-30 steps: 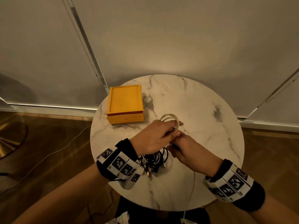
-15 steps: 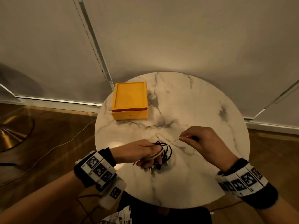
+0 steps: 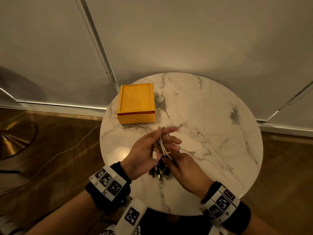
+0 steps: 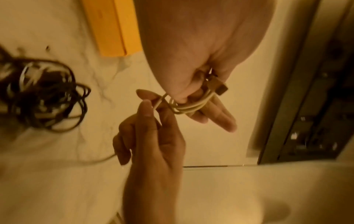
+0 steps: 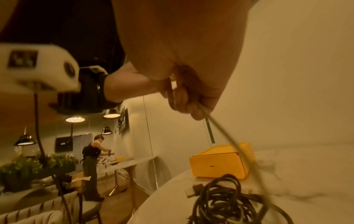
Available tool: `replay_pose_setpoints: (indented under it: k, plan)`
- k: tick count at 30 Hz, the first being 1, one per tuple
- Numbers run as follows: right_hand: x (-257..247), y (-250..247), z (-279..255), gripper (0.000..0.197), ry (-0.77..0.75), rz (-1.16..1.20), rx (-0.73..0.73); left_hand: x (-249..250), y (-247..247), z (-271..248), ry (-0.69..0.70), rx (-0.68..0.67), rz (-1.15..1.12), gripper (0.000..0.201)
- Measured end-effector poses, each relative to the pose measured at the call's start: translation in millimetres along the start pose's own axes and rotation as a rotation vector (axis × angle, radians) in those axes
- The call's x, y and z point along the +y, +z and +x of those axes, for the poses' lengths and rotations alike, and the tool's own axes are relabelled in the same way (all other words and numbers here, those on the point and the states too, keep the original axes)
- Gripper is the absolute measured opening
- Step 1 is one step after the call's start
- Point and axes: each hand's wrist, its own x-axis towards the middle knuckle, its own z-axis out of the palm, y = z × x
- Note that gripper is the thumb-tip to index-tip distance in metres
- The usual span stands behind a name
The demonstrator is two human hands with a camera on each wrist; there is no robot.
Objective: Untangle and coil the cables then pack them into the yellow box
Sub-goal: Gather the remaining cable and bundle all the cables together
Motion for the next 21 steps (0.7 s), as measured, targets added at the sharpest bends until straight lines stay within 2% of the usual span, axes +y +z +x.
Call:
replay_pose_setpoints:
  k: [5, 7, 10, 12, 15, 17, 19, 21]
  plan:
    - [-0.2, 1.9, -0.4, 0.018, 0.085, 0.123, -0.113, -0.8, -13.4, 2.7, 0.208, 0.100, 0.331, 0.044]
    - [-2.5, 2.7, -3.9, 0.021, 0.099, 0.123, -0.174, 0.6, -21.0, 4.4, 0.306, 0.122, 0.640, 0.046]
    - [-4.8, -2.9, -8.7, 0.021, 0.021, 0.013, -0.191, -0.1, -35.0, 4.0, 0.412, 0.095, 1.263, 0.039]
    - [-6.7, -11.5, -11.8, 0.024, -0.053, -0.087, -0.178, -0.2, -49.9, 1.0, 0.349, 0.038, 1.516, 0.033]
    - [-11.2, -28.7, -15.2, 0.026, -0.157, -0.176, -0.151, 0.8, -70.1, -4.7, 0.216, -0.094, 1.725, 0.034]
    - [-14.5, -36.8, -16.4, 0.027, -0.188, -0.225, -0.211, 2.9, -72.2, -10.4, 0.136, -0.215, 1.741, 0.036]
    - [-12.5, -39.1, -16.5, 0.029, -0.174, -0.301, -0.341, 6.9, -69.9, -15.7, 0.036, -0.343, 1.700, 0.042]
    - [-8.1, -37.0, -17.7, 0.028, -0.225, -0.399, -0.391, 14.8, -67.7, -19.5, -0.118, -0.442, 1.605, 0.047]
